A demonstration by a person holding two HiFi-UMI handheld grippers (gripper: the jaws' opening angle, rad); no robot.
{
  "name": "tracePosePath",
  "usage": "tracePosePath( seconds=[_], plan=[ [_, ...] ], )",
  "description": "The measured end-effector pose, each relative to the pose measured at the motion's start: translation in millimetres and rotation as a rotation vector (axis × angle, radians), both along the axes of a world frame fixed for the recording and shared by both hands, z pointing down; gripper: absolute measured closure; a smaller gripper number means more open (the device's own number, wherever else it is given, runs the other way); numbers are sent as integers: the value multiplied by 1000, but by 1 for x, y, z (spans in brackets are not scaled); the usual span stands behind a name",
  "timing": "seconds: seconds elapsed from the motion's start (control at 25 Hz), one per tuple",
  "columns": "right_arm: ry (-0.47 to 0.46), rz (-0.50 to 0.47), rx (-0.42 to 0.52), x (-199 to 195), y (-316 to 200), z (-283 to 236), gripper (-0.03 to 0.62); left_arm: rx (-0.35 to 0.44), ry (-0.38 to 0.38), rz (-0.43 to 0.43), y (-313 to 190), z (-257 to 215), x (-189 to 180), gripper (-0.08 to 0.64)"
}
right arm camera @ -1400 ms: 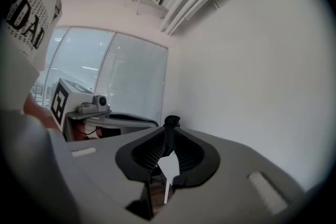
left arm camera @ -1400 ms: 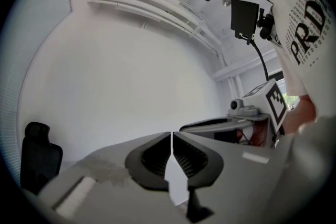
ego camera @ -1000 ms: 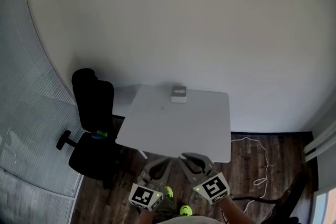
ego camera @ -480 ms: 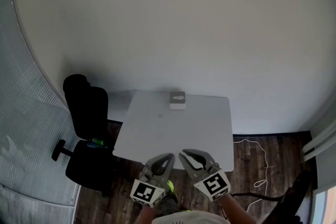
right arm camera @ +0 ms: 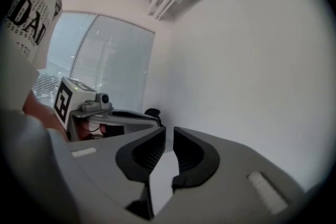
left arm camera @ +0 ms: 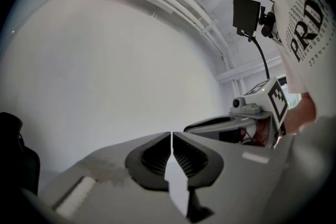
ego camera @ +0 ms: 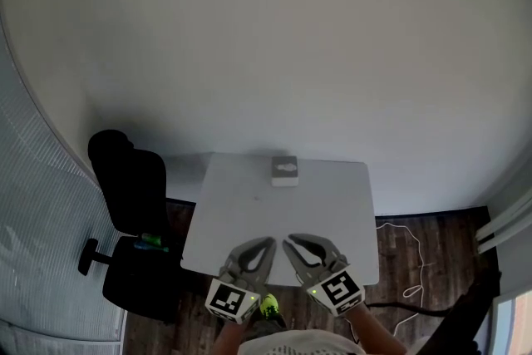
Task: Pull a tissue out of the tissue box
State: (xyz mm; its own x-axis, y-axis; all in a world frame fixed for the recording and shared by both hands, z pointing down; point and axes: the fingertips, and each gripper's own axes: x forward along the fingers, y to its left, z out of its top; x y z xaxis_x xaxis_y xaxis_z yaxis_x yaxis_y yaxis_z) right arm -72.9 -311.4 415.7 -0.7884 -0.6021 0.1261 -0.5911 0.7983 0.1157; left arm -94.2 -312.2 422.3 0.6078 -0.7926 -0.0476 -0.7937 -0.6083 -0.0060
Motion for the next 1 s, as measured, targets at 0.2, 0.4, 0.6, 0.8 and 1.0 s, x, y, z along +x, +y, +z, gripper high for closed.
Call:
tracePosePath(
  seconds=[0.2, 0.4, 0.6, 0.8, 1.0],
  plan=[
    [9, 34, 15, -23, -40, -4, 549, 21, 26, 53, -44, -10, -13, 555],
    [20, 73, 15, -43, -75, -2, 549, 66, 13, 94, -82, -17, -28, 557],
    [52, 92, 14, -57, -104, 11, 549, 44, 46, 101, -112, -6, -44, 555],
    [94, 113, 5, -58, -119, 21, 545, 14, 54, 113, -124, 10, -50, 555],
    [75, 134, 3, -55, -135, 26, 529, -5, 31, 121, -139, 22, -46, 555]
  ],
)
